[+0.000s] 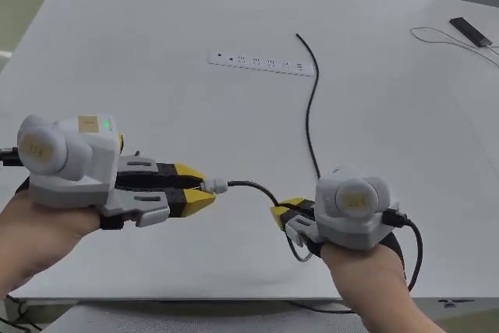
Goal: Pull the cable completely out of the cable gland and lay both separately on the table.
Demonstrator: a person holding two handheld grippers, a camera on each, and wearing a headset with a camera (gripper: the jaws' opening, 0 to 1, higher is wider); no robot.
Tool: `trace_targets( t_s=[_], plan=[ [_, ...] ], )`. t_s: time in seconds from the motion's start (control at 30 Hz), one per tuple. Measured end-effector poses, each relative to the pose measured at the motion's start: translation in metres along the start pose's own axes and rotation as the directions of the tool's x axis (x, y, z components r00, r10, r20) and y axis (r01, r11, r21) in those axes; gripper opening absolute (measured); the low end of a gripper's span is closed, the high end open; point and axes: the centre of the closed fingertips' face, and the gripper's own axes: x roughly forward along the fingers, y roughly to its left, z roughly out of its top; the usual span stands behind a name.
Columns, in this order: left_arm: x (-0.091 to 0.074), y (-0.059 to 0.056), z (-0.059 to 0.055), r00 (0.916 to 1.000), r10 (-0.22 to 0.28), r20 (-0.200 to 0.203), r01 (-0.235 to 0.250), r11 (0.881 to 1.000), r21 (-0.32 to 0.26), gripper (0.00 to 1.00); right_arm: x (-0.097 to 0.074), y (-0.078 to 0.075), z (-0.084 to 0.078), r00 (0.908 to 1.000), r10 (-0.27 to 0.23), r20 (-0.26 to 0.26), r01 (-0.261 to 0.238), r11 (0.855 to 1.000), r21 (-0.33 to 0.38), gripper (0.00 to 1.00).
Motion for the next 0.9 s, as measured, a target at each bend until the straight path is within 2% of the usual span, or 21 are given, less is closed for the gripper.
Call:
trace_targets(
  t_s=[0.1,0.17,0.2,0.23,0.33,0.5,0.57,0.67,0.73,0.77,0.87,0.9],
  plan=[
    [-0.002,0.002,0.001,1.0,0.004,-0.001,-0.004,1.0,-0.002,0.15,-0.003,0.002,0.003,0.9998,0.009,0.019,-0.008,1.0,-0.024,0.0],
    [-0.003,0.003,0.001,1.0,0.003,-0.003,-0.003,1.0,-0.005,0.15,-0.003,0.011,0.008,0.9969,0.066,0.043,-0.062,0.995,-0.076,0.01],
    [-0.003,0.003,-0.001,0.9999,0.004,-0.009,-0.004,1.0,-0.004,0.15,-0.004,0.008,0.007,0.9983,0.048,0.033,-0.045,0.996,-0.075,0.01],
    [-0.004,0.003,-0.001,0.9999,0.005,-0.013,-0.005,1.0,0.005,0.15,-0.005,0.008,0.009,0.998,0.048,0.041,-0.044,0.994,-0.103,0.01],
    [-0.004,0.002,-0.001,1.0,0.002,-0.008,-0.002,1.0,0.002,0.15,-0.006,0.009,0.012,0.9976,0.057,0.038,-0.053,0.994,-0.098,0.02],
    [-0.006,0.003,-0.001,1.0,0.004,-0.007,-0.004,1.0,-0.004,0.15,-0.013,0.013,0.023,0.9973,0.06,0.042,-0.053,0.985,-0.162,0.14],
    [-0.006,0.002,-0.002,1.0,0.001,-0.007,-0.001,1.0,-0.002,0.15,-0.018,0.015,0.033,0.9966,0.057,0.061,-0.041,0.972,-0.233,0.18],
    [-0.006,0.002,-0.006,0.9998,-0.002,-0.02,0.002,1.0,0.004,0.15,-0.021,0.028,0.046,0.9937,0.085,0.073,-0.059,0.951,-0.305,0.24],
    [-0.005,0.001,-0.007,0.9997,-0.007,-0.021,0.007,1.0,0.004,0.15,-0.022,0.038,0.053,0.9925,0.101,0.068,-0.069,0.926,-0.372,0.24],
    [-0.005,0.0,-0.007,0.9997,-0.01,-0.022,0.01,1.0,0.004,0.15,-0.022,0.044,0.057,0.992,0.107,0.067,-0.07,0.909,-0.411,0.24],
    [-0.004,0.0,-0.007,0.9995,-0.016,-0.026,0.016,1.0,0.005,0.15,-0.019,0.058,0.061,0.9889,0.138,0.055,-0.096,0.877,-0.47,0.23],
    [-0.004,0.0,-0.007,0.9995,-0.018,-0.027,0.018,1.0,0.004,0.15,-0.018,0.062,0.061,0.9885,0.143,0.048,-0.103,0.871,-0.481,0.23]
  ],
)
